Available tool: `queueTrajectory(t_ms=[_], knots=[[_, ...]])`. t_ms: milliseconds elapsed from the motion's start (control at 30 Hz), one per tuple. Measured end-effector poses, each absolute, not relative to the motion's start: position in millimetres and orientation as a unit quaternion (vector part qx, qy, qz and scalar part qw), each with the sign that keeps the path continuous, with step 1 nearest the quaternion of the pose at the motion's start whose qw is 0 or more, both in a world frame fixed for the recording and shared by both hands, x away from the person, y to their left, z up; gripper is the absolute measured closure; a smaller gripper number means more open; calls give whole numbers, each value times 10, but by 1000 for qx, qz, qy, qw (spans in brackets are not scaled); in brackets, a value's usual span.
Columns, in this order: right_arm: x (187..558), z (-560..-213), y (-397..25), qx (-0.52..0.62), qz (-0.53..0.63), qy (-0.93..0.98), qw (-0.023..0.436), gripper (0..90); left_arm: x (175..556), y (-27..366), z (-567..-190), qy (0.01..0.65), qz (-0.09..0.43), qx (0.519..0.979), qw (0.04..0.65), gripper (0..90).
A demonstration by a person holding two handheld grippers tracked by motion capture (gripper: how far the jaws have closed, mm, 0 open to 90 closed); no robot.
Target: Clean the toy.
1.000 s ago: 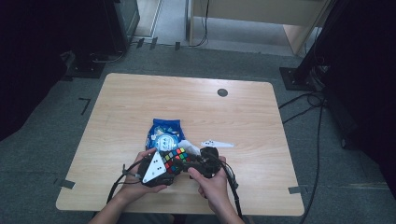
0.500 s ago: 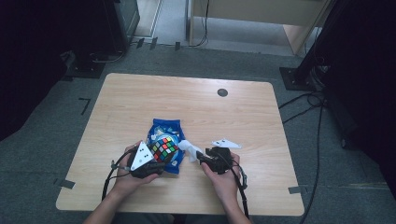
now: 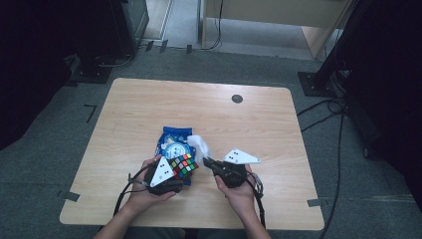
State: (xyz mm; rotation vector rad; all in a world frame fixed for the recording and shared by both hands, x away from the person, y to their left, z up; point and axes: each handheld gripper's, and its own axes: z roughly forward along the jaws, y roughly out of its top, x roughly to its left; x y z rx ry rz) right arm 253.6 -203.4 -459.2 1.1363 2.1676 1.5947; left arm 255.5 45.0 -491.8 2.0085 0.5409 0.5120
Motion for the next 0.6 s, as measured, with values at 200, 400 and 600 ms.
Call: queueTrajectory(t_ms=[200, 400, 600], knots=[[2522, -4642, -1873, 386, 569, 724, 49, 900, 2506, 401, -4919, 205, 206, 826, 483, 338], [2473, -4571, -1795, 368, 605, 706, 2, 900, 2488, 380, -4926, 199, 207, 827, 483, 338], [2436, -4513, -1764, 342, 602, 721, -22, 900, 2535, 471, -4877, 218, 214, 815, 493, 338]])
